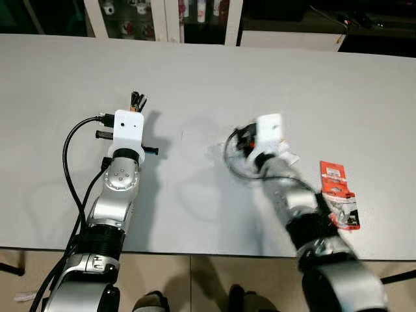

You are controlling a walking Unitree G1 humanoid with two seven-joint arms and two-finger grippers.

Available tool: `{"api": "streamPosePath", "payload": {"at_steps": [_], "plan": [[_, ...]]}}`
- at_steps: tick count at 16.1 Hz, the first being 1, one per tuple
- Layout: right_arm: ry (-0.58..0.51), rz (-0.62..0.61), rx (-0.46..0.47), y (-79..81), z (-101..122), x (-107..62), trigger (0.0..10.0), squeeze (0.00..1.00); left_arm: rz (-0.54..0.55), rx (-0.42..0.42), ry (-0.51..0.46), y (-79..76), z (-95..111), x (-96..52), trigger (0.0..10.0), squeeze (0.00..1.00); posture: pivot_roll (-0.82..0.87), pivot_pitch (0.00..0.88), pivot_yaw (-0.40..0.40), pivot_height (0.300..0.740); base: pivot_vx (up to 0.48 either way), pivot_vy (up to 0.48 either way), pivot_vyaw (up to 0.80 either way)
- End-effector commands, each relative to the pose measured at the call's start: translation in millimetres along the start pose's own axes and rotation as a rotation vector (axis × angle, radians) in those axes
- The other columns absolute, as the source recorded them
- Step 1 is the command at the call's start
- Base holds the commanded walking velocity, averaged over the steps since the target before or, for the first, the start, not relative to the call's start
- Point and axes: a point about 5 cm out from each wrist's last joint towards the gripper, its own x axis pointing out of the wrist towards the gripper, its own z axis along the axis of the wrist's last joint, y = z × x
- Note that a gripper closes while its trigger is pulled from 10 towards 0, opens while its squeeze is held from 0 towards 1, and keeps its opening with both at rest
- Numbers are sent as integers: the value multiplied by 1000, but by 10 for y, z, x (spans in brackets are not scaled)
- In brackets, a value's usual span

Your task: Picking trash to rubbish bin

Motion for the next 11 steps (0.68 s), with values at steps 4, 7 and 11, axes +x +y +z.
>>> {"api": "streamPosePath", "payload": {"at_steps": [4,7,11], "plan": [[-51,-109,19,-202,148,32,10000,1000,-43,13,-31,-55,116,51,10000,0,-16,111,20,740,0,0,0],[-51,-92,27,-155,126,46,10000,1000,-60,14,-29,-78,114,47,10000,0,-14,111,17,740,0,0,0],[-49,-71,32,-106,120,55,10000,1000,-56,14,-26,-68,99,36,10000,0,-10,117,9,740,0,0,0]]}}
